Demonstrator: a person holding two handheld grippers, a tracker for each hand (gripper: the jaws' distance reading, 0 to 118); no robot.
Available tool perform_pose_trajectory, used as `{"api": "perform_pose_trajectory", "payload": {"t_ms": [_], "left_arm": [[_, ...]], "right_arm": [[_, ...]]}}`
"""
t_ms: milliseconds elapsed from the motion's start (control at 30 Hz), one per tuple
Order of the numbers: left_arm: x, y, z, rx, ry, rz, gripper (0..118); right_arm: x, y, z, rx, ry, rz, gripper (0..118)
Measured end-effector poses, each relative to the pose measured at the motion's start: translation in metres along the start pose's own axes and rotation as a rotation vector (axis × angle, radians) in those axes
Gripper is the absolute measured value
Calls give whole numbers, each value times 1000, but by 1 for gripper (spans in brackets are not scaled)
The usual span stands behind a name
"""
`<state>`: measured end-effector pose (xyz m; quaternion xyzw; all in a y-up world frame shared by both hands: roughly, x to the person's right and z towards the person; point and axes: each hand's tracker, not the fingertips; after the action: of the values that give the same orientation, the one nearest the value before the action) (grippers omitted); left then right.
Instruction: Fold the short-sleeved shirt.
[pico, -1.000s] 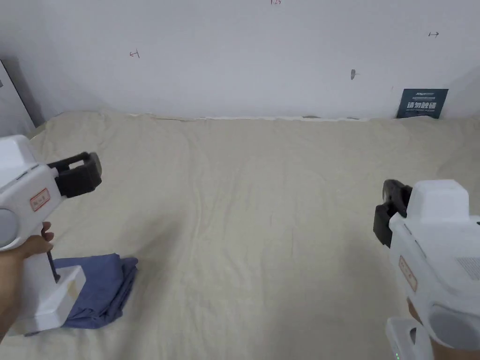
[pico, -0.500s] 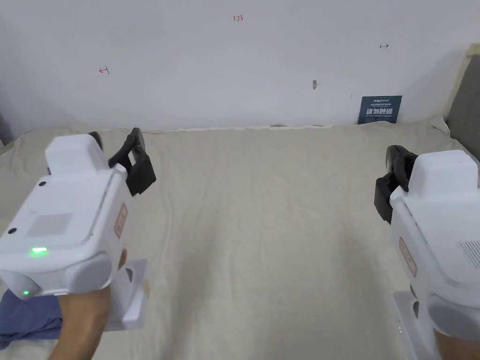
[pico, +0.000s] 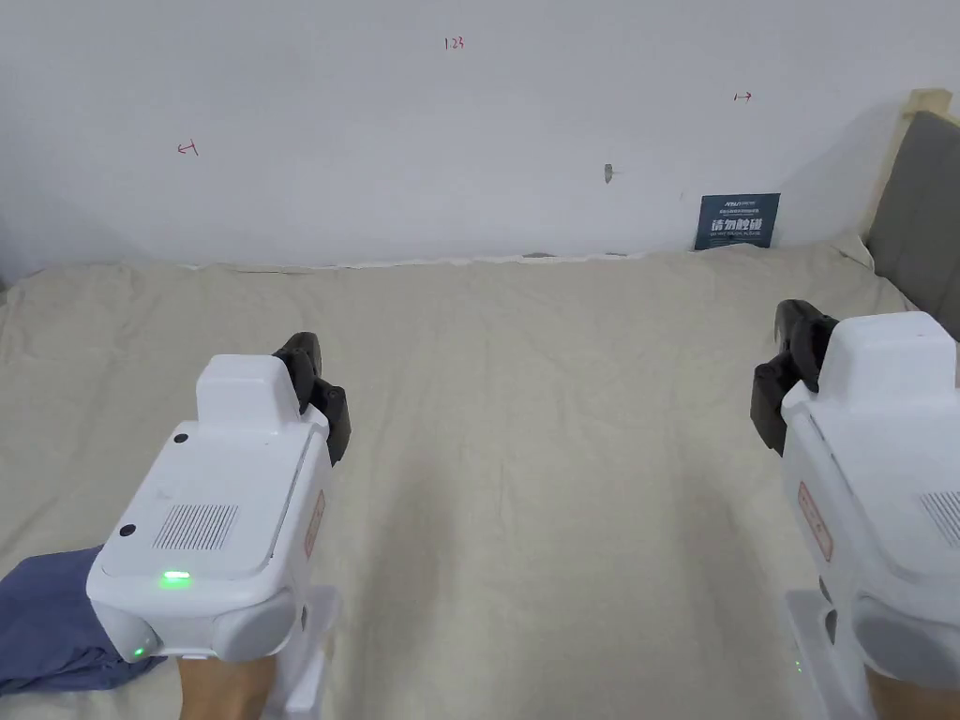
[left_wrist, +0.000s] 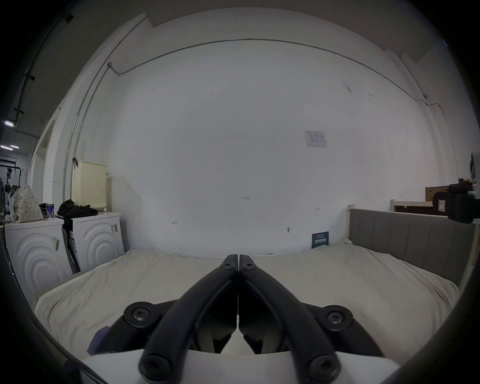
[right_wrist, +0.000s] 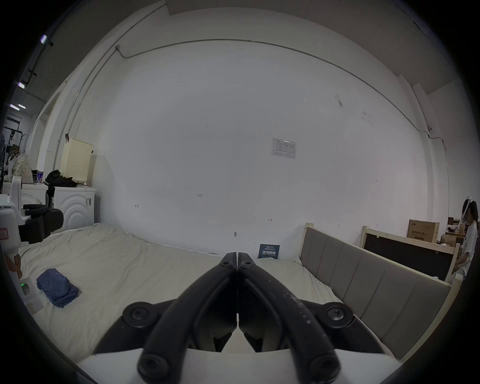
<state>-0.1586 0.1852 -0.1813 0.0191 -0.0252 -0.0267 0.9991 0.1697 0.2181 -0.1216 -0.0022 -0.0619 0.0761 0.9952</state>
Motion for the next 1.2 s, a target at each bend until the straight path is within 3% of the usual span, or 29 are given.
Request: {"api": "perform_pose_trajectory", "payload": {"t_ms": [1200], "left_arm": [[-3, -4, 4, -1, -4, -26, 0]], "right_arm": [[-6, 1, 5, 2, 0, 8, 2]]}}
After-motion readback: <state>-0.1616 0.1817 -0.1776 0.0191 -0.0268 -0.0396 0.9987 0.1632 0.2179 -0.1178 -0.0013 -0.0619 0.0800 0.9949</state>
